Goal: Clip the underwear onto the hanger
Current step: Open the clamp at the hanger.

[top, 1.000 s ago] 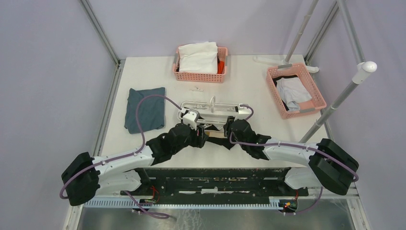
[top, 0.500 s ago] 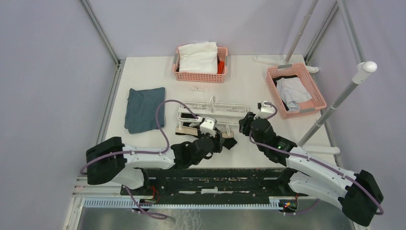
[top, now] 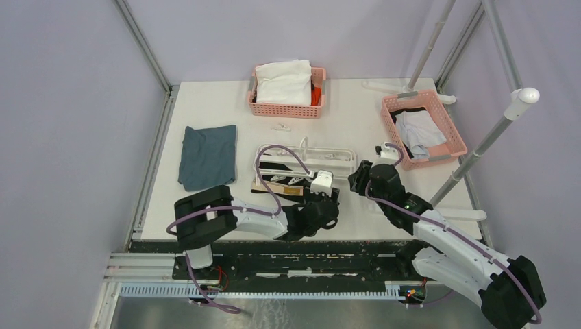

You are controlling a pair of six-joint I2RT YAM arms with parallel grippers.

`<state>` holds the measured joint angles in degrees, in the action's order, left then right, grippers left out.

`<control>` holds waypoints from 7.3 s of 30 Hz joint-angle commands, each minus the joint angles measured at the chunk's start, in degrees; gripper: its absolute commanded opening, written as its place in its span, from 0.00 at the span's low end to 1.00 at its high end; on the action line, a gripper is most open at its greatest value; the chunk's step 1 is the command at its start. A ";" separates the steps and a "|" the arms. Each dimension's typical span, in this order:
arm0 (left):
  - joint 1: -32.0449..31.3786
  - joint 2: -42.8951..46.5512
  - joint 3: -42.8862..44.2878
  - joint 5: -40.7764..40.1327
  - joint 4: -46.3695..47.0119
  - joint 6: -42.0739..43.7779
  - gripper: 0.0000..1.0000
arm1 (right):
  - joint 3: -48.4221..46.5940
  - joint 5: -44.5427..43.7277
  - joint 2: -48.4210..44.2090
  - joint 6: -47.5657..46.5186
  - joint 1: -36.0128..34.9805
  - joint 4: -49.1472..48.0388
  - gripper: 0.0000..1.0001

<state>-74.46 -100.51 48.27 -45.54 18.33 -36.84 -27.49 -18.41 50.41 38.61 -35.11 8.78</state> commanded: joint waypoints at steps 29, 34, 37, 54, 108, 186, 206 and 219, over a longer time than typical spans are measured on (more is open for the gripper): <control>4.49 -4.34 -0.09 0.73 12.11 9.29 0.09 | 7.32 13.52 -13.04 -2.23 0.42 -4.50 0.52; 4.55 2.29 -8.90 6.68 22.27 14.19 0.03 | 11.88 19.97 -16.60 0.70 0.43 -12.01 0.52; 4.59 5.01 -14.69 10.34 31.81 16.23 0.03 | 13.66 23.55 -16.19 1.41 0.46 -16.62 0.52; 2.63 -4.56 -1.82 2.66 22.00 2.77 0.44 | 12.98 2.61 -23.16 6.86 0.46 -2.05 0.54; 7.41 -12.91 19.39 -7.21 -12.81 -10.30 0.64 | 10.69 3.30 -28.59 3.88 0.43 5.99 0.54; 8.19 8.80 -31.90 17.56 70.90 35.17 0.03 | 8.78 -0.98 -8.32 6.35 -22.82 -27.16 0.48; 8.16 13.57 -32.45 19.52 68.71 38.01 0.03 | 3.94 -12.85 13.75 -0.46 -28.30 -52.51 0.58; 8.19 14.18 -36.96 22.59 71.19 35.19 0.03 | 8.02 -7.56 18.43 -3.37 -27.09 -68.73 0.62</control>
<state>-64.99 -87.92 12.29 -28.51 84.44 -1.26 -19.57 -27.81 68.03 35.88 -63.11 -45.54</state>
